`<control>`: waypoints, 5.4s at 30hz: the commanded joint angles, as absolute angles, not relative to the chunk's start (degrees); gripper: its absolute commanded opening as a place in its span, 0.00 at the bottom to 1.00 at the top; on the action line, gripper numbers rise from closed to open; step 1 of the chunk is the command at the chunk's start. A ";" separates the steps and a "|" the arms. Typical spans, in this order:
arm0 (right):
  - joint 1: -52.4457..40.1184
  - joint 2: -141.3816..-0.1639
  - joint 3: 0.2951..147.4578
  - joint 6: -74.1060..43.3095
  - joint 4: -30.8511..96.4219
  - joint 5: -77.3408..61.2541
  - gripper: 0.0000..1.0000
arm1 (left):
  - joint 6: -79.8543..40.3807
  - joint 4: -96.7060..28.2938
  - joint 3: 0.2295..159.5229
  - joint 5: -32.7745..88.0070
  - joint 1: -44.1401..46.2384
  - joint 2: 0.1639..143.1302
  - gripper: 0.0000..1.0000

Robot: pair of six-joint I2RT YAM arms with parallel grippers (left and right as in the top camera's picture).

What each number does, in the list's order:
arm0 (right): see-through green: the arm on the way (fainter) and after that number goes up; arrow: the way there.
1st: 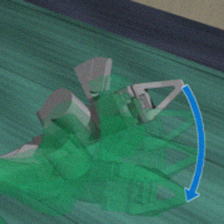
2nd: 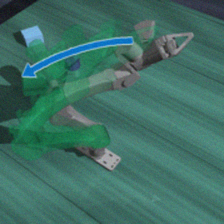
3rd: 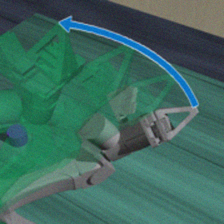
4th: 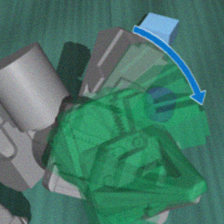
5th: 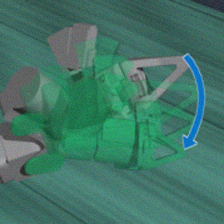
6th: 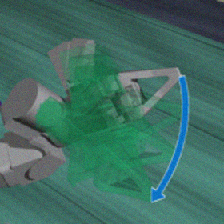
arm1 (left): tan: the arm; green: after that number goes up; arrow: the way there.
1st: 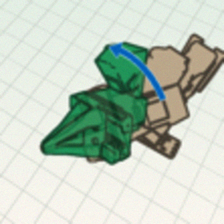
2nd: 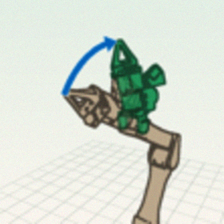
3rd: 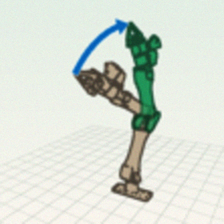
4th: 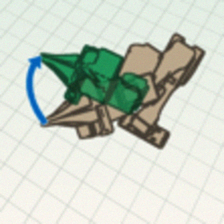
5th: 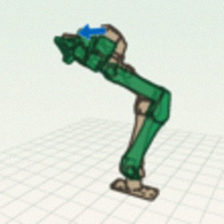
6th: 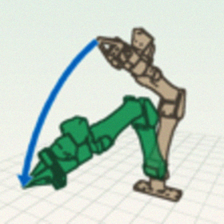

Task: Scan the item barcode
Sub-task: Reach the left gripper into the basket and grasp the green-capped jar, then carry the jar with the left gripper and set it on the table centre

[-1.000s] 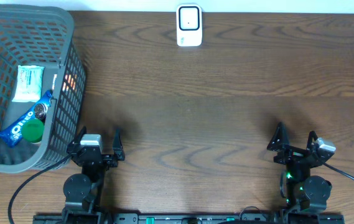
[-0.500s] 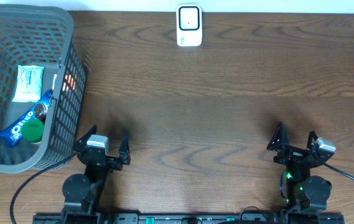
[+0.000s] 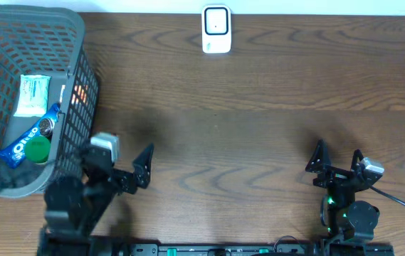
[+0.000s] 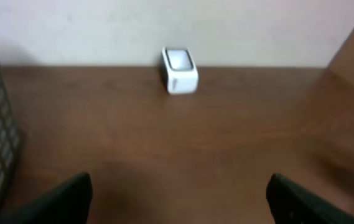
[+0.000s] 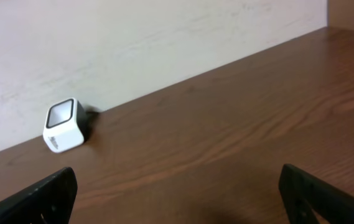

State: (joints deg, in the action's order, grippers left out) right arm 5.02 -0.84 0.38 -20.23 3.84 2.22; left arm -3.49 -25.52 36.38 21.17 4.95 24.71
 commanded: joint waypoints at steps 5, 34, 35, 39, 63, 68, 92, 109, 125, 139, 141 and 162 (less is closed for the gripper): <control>5.37 -0.49 0.34 -20.56 4.05 2.68 0.99 | -0.25 -46.39 62.43 23.94 4.69 39.46 0.90; 5.37 -0.49 0.32 -20.56 4.05 2.68 0.99 | -27.73 -81.23 116.46 -7.55 -17.93 83.55 0.90; 5.37 -0.49 0.34 -20.56 4.05 2.68 0.99 | -28.45 -81.21 116.03 -7.55 -20.10 84.38 0.90; 5.37 -0.49 0.32 -20.56 4.05 2.68 0.99 | -31.73 -81.19 114.30 -7.53 -27.09 87.74 0.90; 5.37 -0.49 0.34 -20.56 4.05 2.68 0.99 | -31.86 -61.56 79.44 -7.55 -33.34 91.83 0.90; 5.37 -0.49 0.34 -20.56 4.05 2.68 0.99 | -31.81 -58.28 74.76 -7.51 -34.35 91.85 0.90; 5.37 -0.49 0.34 -20.56 4.05 2.68 0.99 | -28.99 -51.72 70.37 -4.93 -34.33 91.94 0.98; 5.37 -0.49 0.32 -20.56 4.08 2.68 0.99 | -29.04 -52.49 70.52 -4.93 -34.33 83.40 0.98; 5.37 -0.49 0.34 -20.56 4.05 2.68 0.99 | -28.45 -50.59 70.50 0.73 -34.33 98.80 0.98; 5.37 -0.49 0.34 -20.56 4.05 2.68 0.99 | -26.35 -50.78 70.50 1.04 -34.33 104.73 0.64; 5.37 -0.49 0.34 -20.56 4.05 2.68 0.99 | -25.63 -51.07 70.52 0.97 -34.33 104.68 0.61; 5.37 -0.49 0.32 -20.56 4.05 2.68 0.99 | -26.24 -63.02 96.62 13.69 -29.34 72.79 0.61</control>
